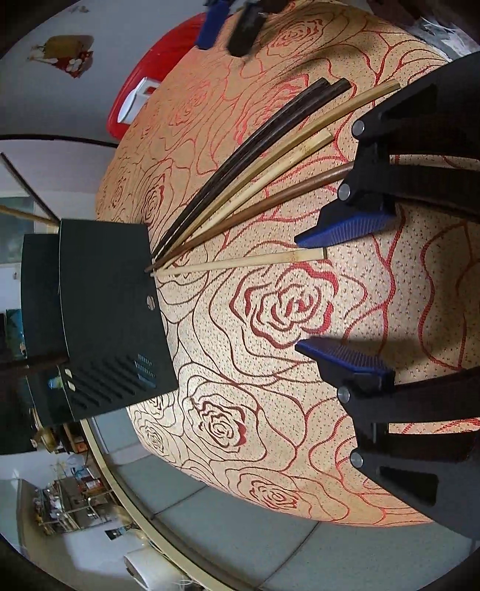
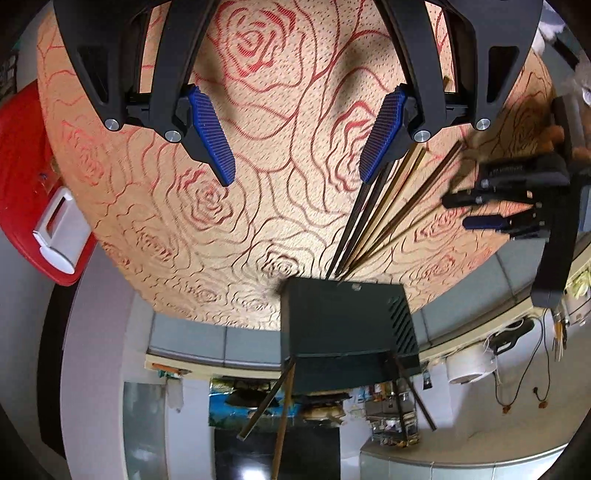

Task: Organize utensils
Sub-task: 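Move both open grippers back to the remaining chopsticks, then close the left gripper on a light wooden chopstick while the right gripper grasps a dark one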

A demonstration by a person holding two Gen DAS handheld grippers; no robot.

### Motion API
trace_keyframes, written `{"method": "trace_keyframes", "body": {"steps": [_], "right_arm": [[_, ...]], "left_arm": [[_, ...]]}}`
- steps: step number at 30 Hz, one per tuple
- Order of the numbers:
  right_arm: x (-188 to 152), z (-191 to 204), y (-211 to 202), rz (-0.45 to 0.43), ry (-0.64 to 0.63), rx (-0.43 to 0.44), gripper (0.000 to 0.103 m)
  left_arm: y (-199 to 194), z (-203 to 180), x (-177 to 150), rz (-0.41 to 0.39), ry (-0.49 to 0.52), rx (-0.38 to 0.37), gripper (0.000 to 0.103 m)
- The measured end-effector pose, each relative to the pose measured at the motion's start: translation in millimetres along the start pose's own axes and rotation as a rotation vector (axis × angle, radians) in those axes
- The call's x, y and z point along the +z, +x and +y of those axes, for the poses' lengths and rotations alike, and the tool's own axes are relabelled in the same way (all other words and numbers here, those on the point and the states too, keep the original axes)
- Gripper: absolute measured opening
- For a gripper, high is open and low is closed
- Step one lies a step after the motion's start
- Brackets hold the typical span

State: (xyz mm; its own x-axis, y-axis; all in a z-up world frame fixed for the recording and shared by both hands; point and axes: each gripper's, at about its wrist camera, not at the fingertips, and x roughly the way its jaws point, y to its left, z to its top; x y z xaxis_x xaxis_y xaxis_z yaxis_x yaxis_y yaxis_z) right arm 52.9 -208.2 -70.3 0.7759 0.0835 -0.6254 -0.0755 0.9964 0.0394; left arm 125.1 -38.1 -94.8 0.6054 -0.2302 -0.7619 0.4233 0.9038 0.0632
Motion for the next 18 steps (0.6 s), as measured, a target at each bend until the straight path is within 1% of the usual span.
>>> {"method": "trace_keyframes", "body": {"steps": [5, 7, 10, 15, 18], "right_arm": [[-11, 8, 7, 0.052, -0.016, 0.045, 0.06], [-15, 14, 10, 0.067, -0.025, 0.066, 0.056], [-17, 21, 11, 0.078, -0.036, 0.097, 0.055], [-20, 31, 15, 0.098, -0.065, 0.112, 0.05], [-23, 34, 19, 0.115, -0.072, 0.115, 0.05]], "left_arm": [[2, 12, 0, 0.01, -0.057, -0.02, 0.048], [2, 12, -1, 0.009, -0.057, -0.019, 0.048], [1, 12, -2, 0.008, -0.051, -0.017, 0.048], [-1, 11, -3, 0.005, -0.052, -0.019, 0.048], [-2, 9, -4, 0.002, -0.045, -0.021, 0.047]]}}
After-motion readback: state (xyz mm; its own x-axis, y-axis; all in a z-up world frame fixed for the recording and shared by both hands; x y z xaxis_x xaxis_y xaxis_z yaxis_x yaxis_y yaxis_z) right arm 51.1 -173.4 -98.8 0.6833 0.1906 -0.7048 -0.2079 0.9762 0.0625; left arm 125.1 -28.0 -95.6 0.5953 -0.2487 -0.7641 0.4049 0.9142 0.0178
